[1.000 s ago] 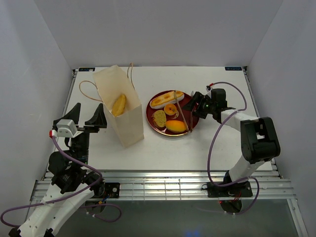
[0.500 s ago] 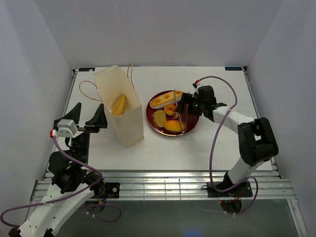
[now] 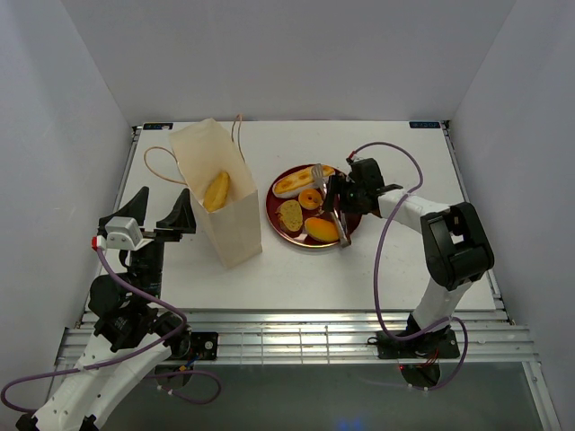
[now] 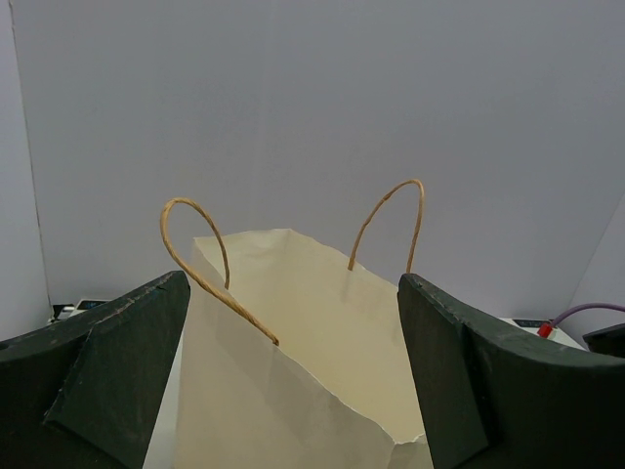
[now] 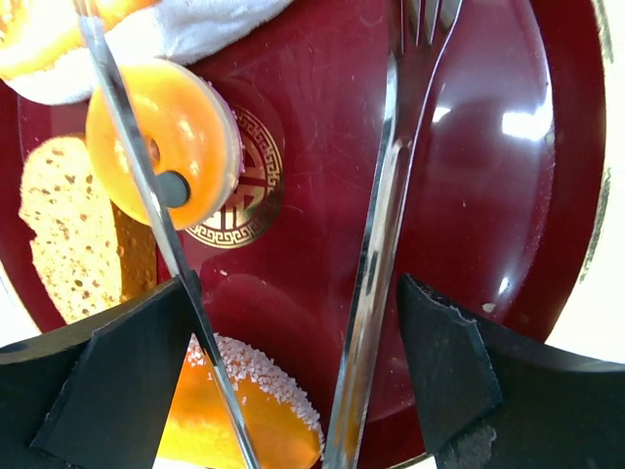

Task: Place the fake bread into the paper bag

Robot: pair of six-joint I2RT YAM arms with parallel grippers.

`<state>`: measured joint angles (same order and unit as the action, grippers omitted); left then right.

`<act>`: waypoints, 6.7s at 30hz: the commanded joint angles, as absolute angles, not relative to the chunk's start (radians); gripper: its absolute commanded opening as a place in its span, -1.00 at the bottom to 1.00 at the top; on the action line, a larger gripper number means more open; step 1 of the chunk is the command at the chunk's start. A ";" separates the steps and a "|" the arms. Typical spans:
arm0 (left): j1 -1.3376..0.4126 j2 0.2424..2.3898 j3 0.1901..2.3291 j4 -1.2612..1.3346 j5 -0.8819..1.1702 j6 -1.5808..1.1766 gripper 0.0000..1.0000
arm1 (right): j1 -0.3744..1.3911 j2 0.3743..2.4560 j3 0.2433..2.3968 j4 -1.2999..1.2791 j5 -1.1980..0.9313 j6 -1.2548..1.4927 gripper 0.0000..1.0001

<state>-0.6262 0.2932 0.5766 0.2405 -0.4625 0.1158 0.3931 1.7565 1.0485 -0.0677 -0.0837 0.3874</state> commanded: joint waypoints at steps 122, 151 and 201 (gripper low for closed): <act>-0.641 0.302 0.560 0.255 -0.428 0.140 0.96 | 0.206 1.647 0.997 0.002 -0.604 0.615 0.25; -0.641 0.293 0.560 0.255 -0.431 0.147 0.96 | 0.183 1.781 1.101 -0.037 -0.525 0.618 0.25; -0.641 0.284 0.557 0.261 -0.431 0.158 0.96 | 0.176 1.876 1.267 -0.158 -0.678 0.520 -0.35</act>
